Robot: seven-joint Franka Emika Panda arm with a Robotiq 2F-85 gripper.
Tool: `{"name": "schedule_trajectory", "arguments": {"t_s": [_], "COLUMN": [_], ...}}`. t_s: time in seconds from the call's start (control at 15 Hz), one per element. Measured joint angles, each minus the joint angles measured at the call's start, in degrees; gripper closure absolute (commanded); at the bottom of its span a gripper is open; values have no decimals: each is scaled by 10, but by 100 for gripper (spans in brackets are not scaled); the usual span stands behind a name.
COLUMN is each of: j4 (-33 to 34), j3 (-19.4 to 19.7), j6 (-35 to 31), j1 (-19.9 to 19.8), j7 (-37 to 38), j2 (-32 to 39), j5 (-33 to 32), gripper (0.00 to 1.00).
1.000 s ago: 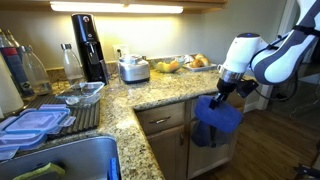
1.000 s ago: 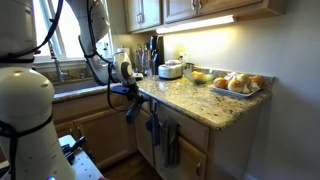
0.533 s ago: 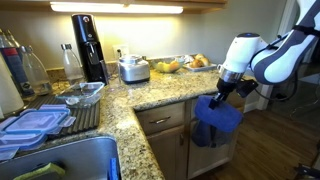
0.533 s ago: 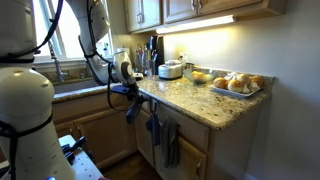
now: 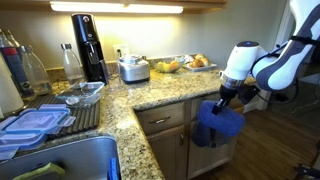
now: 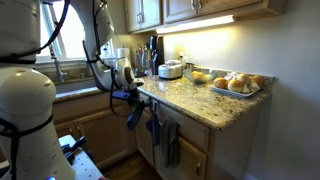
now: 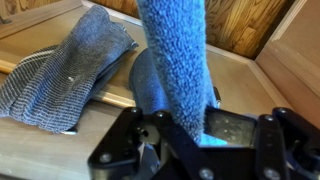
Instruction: Take the mitten off the counter top and hang it on the drawer
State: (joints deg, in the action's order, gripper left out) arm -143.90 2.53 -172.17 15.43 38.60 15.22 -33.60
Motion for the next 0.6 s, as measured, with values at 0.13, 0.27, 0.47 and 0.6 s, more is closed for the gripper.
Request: {"name": "schedule_trajectory", "arguments": {"t_s": [0.13,0.27,0.47,0.6], "j4": [1,5,19,30], "j3": [24,55,97,122], "j6": [-21,-35,-42,-42], "j1": [21,52,99,125], "j7": [29,59,89,98], "j2": [17,34,63,86], "j5": [-32,-67,-102,-115], "gripper": [97,97,97,97]}}
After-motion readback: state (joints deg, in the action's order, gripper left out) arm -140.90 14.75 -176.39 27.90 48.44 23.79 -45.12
